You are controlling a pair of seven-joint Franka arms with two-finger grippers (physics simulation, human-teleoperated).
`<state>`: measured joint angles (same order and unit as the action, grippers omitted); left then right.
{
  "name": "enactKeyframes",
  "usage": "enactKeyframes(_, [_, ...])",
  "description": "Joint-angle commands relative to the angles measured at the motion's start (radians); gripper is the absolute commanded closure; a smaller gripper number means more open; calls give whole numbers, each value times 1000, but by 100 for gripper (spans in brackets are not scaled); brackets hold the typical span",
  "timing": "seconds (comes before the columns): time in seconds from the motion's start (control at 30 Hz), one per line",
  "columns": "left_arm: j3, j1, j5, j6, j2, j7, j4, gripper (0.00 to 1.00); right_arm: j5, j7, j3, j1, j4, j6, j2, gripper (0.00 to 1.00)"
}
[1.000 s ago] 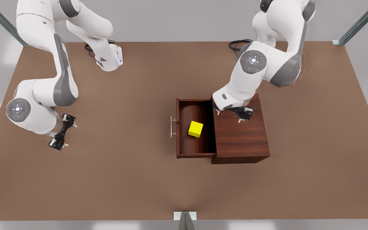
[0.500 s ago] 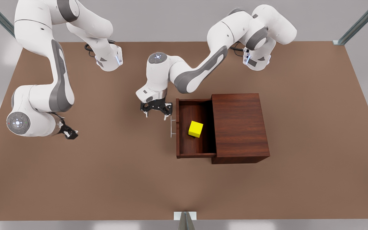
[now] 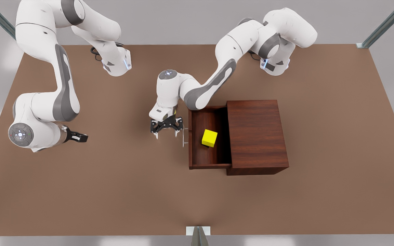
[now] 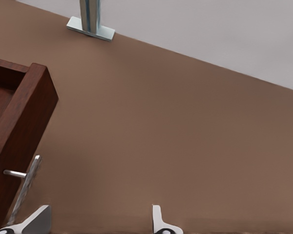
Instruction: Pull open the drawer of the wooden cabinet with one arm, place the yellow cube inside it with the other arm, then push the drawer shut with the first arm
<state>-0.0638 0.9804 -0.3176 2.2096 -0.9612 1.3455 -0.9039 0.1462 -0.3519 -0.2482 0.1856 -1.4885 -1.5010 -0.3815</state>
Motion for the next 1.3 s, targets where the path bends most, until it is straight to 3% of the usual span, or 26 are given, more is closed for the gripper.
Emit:
enactKeyframes(0.0, [1,17,-1,-62,1,259,0,0,0,320,0,0,1,2,1,0])
enactKeyframes(0.4, [27,57,2,-108,-13,-77,-4,0,0,310,0,1,17,4,0,0])
enactKeyframes(0.8, [13,-3,6,56,-48,21,53,0,-5,263,3,6,59,38,46,0])
enactKeyframes(1.27, [-1,-17,-1,-27,-91,-126,40,0,-2,240,1,2,59,39,41,0])
